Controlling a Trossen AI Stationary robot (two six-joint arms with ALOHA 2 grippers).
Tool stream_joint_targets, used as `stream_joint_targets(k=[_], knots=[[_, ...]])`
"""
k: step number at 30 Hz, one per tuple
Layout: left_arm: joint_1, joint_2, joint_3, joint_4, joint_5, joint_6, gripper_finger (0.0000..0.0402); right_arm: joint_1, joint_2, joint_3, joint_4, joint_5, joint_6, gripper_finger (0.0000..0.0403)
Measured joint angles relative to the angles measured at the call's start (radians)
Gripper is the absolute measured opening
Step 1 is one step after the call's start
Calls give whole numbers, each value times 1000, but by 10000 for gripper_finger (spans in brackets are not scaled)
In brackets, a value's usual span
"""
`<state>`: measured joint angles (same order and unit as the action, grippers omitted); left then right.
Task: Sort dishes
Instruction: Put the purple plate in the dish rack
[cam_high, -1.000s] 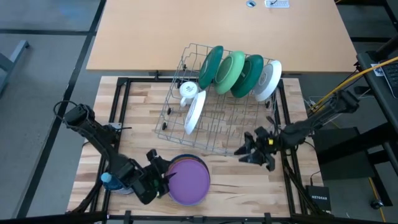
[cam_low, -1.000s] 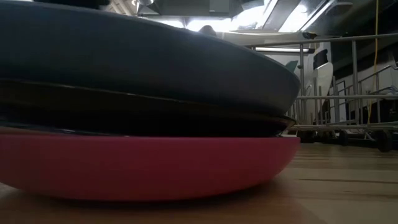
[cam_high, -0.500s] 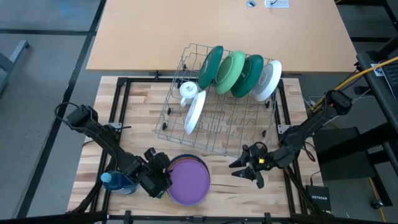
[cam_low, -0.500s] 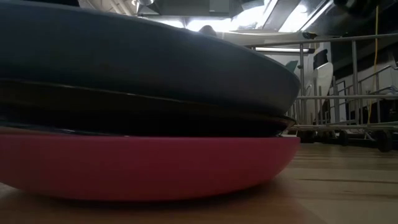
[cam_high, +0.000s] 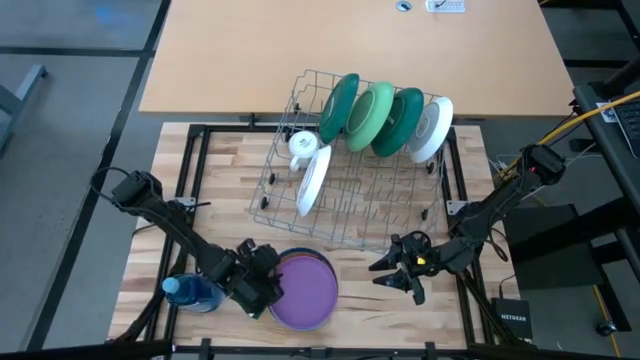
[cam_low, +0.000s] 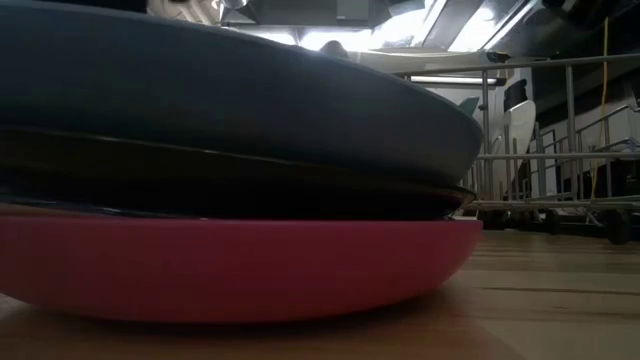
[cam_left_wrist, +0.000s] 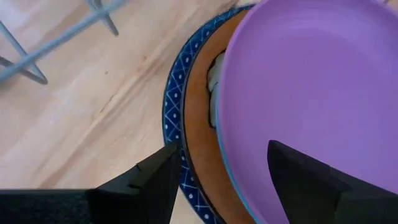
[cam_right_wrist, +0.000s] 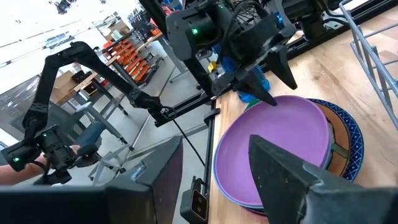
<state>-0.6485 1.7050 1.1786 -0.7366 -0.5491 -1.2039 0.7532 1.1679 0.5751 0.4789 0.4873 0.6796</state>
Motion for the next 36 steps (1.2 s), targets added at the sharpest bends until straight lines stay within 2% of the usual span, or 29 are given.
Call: stream_joint_targets(k=[12, 17, 27, 36], knots=[[15, 45, -1, 40, 19, 15, 216, 0, 0, 0, -2, 0, 0, 186], [15, 45, -1, 39, 19, 16, 167, 0, 0, 0, -2, 0, 0, 186], [15, 45, -1, 41, -6, 12, 21, 0, 0, 0, -2, 0, 0, 186], [14, 44, -1, 47, -75, 27, 6, -1, 0, 0, -3, 0, 0, 186]])
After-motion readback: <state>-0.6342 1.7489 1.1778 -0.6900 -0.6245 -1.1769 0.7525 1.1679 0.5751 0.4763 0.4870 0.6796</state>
